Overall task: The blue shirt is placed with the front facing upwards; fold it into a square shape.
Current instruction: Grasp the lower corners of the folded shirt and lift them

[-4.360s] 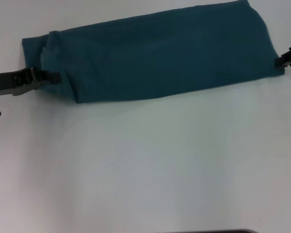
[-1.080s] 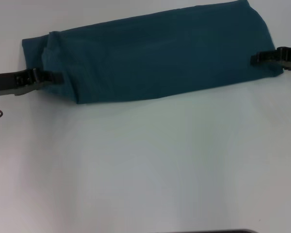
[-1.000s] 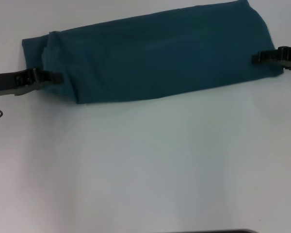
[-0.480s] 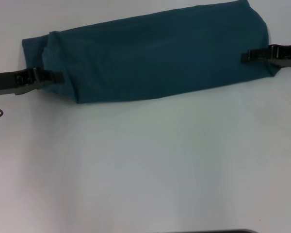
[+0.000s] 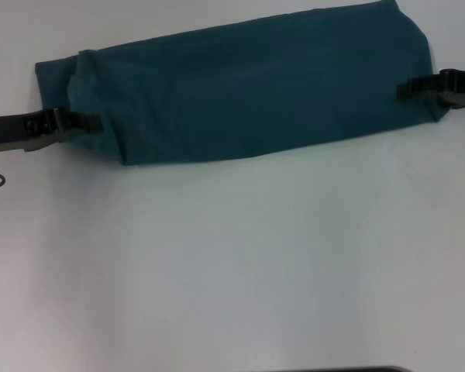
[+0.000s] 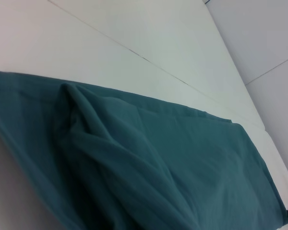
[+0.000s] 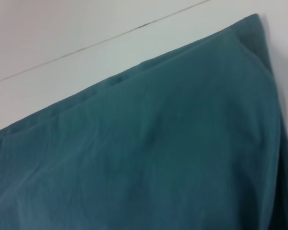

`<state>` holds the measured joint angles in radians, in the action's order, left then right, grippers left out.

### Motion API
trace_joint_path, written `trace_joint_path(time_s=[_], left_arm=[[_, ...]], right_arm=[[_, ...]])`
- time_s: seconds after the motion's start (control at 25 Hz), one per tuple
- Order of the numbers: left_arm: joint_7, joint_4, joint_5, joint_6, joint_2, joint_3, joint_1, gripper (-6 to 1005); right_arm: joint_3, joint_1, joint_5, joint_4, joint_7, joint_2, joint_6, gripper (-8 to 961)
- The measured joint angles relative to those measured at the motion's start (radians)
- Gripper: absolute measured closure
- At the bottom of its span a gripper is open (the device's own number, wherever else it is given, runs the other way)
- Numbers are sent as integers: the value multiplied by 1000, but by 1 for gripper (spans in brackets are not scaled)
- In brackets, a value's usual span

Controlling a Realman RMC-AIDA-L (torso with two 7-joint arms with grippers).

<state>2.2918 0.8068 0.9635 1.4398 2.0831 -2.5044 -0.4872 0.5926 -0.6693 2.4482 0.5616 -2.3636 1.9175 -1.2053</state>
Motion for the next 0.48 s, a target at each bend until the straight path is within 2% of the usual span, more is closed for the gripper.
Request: trace_joint_path(time_s=[0.16, 0.48], left_arm=[[0, 0, 0, 1, 0, 0, 0, 1000], [2, 2, 0, 3, 0, 0, -1, 998]], right_arm=[[17, 1, 19, 15, 2, -3, -10, 59], [27, -3, 31, 16, -5, -2, -7, 460]])
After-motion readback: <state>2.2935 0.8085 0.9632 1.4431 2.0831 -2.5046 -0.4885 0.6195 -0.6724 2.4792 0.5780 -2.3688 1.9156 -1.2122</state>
